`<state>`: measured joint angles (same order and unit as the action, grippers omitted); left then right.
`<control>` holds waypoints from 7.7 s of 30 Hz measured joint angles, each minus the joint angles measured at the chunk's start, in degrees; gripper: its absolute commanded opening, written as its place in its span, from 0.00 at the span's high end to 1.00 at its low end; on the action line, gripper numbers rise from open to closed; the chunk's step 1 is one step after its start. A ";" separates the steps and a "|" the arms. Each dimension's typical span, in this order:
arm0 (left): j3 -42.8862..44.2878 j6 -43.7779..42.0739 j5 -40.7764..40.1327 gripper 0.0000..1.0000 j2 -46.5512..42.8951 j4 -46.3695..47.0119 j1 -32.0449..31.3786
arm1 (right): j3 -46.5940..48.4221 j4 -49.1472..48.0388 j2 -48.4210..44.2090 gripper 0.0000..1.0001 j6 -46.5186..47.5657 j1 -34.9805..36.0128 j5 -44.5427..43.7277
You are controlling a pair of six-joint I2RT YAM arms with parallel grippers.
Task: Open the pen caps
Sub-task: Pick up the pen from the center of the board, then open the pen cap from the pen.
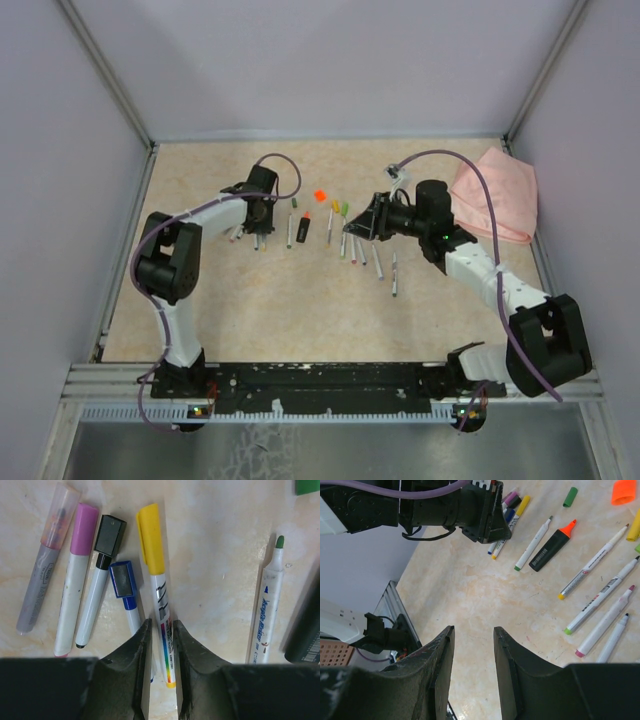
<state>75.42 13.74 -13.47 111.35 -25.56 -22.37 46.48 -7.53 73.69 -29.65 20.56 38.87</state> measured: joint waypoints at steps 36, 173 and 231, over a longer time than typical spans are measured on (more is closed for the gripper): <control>-10.14 1.09 15.13 1.00 -31.34 8.79 0.74 | 6.62 -4.59 2.78 0.63 -4.09 0.92 6.91; -37.62 51.36 64.76 1.00 -41.22 76.85 14.82 | 21.92 -2.67 18.82 0.57 -2.23 22.77 5.64; -24.81 27.50 53.18 1.00 -37.99 42.49 21.00 | 13.81 4.28 14.40 1.00 0.11 21.62 -4.48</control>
<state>50.61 41.23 39.70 73.36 16.93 -1.37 60.29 -3.25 88.09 -29.54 42.17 34.39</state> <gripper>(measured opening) 0.215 0.063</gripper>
